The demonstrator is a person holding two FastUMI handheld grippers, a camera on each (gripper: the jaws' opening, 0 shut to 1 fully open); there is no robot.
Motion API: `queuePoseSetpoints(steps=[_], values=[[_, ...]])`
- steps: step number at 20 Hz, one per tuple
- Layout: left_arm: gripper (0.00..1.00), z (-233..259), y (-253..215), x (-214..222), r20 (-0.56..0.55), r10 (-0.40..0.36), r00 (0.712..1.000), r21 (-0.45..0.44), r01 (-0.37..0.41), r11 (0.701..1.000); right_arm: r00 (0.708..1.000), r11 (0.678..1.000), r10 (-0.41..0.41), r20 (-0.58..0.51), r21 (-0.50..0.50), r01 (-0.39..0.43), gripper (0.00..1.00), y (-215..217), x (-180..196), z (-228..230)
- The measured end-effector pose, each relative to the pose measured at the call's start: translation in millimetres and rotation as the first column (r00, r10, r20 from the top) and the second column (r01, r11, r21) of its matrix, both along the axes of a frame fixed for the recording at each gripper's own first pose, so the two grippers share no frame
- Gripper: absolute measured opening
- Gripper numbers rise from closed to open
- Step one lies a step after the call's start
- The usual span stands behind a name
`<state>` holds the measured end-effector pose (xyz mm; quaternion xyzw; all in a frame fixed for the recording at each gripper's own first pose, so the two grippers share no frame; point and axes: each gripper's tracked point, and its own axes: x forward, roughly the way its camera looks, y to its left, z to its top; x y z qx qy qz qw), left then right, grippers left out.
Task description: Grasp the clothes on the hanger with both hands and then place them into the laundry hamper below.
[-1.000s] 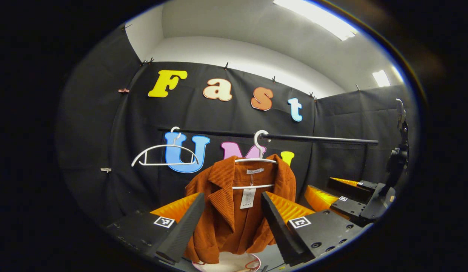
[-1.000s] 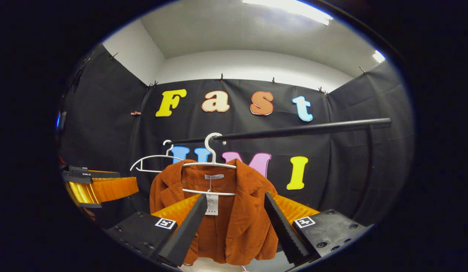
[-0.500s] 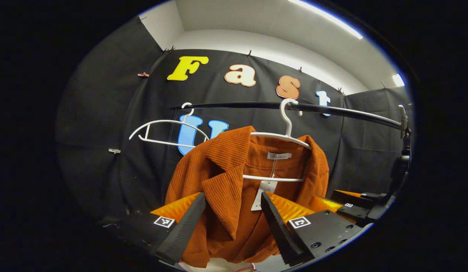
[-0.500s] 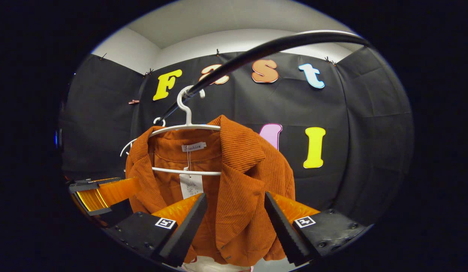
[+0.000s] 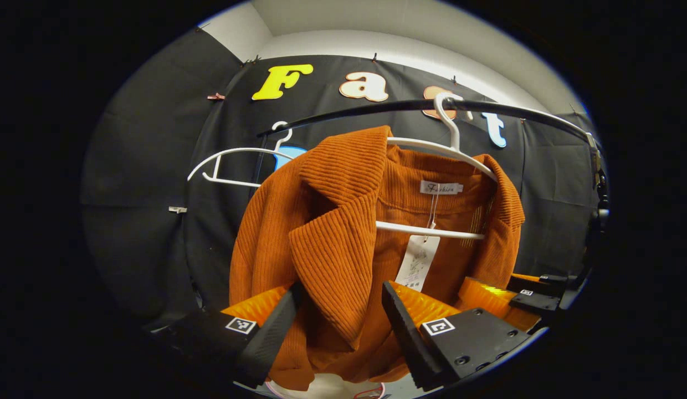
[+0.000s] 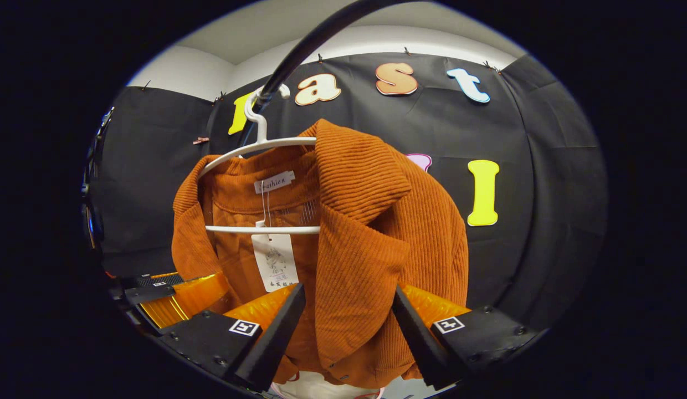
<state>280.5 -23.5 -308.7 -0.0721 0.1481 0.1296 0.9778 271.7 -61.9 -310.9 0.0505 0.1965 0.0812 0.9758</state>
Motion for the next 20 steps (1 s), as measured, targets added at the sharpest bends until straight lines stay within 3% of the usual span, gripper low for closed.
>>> queuePoseSetpoints(steps=[6, 7, 8, 9, 12, 14, 20], values=[[0.90, -7.0, 12.3, 25.9, 0.006, 0.042, 0.999, -0.017, -0.042, 0.999, 0.999, 0.999, -0.041, -0.015, 0.020, 0.041, 0.97, -14.6, 28.5, -17.3], [0.88, -8.8, 12.7, 28.3, 0.003, 0.035, 0.999, -0.029, -0.035, 0.999, 0.999, 0.998, -0.054, -0.010, 0.015, 0.054, 0.92, -21.7, 31.6, -17.1], [0.82, -9.5, 14.7, 27.5, -0.001, 0.043, 0.999, -0.030, -0.043, 0.999, 0.998, 0.998, -0.055, -0.008, 0.011, 0.055, 0.80, -26.2, 33.2, -18.7], [0.66, -10.1, 26.3, 24.8, -0.004, 0.075, 0.997, -0.017, -0.075, 0.997, 0.999, 0.999, -0.048, -0.015, 0.008, 0.049, 0.72, -31.0, 32.9, -16.6], [0.15, -3.4, 41.8, 24.0, 0.005, 0.123, 0.992, 0.003, -0.123, 0.992, 0.998, 0.998, -0.067, 0.008, 0.000, 0.067, 0.15, -46.9, 47.9, -15.2], [0.09, -1.7, 53.7, 24.5, -0.011, 0.141, 0.990, 0.008, -0.141, 0.990, 0.998, 0.997, -0.070, -0.002, 0.024, 0.070, 0.12, -56.3, 44.7, -12.3], [0.08, 42.6, 101.0, 2.2, 0.043, 0.265, 0.963, 0.079, -0.268, 0.960, 0.981, 0.977, -0.191, 0.032, 0.106, 0.187, 0.16, -111.7, 52.8, 16.7]])
